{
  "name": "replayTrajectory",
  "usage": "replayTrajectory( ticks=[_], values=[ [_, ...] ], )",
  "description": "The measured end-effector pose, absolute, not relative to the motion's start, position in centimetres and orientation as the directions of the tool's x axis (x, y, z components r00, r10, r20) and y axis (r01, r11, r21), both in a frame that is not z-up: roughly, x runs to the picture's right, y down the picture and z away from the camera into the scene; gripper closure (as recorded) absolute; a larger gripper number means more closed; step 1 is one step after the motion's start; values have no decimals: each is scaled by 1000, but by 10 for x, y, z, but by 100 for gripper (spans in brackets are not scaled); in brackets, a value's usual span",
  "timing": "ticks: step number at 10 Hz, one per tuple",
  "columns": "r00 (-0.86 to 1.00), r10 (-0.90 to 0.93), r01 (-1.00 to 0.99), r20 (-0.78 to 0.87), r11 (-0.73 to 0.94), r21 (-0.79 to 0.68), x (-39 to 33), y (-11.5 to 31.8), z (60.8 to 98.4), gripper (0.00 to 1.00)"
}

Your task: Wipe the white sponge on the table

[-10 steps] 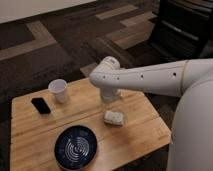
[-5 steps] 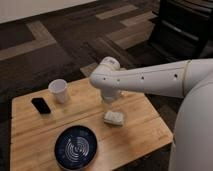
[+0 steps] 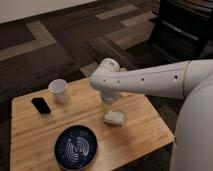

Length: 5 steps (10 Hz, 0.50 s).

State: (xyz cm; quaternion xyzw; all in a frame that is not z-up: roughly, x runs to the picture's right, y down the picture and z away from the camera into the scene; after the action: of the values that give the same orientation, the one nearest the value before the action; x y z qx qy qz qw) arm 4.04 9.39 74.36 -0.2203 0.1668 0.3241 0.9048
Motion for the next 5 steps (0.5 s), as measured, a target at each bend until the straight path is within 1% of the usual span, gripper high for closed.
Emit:
replayTrajectory(
  ticks=[3,5],
  values=[
    [822,427,-548,-378,774,-317,52,90,735,35],
    [896,308,-414,-319,839,-354,55,96,738,35]
  ],
)
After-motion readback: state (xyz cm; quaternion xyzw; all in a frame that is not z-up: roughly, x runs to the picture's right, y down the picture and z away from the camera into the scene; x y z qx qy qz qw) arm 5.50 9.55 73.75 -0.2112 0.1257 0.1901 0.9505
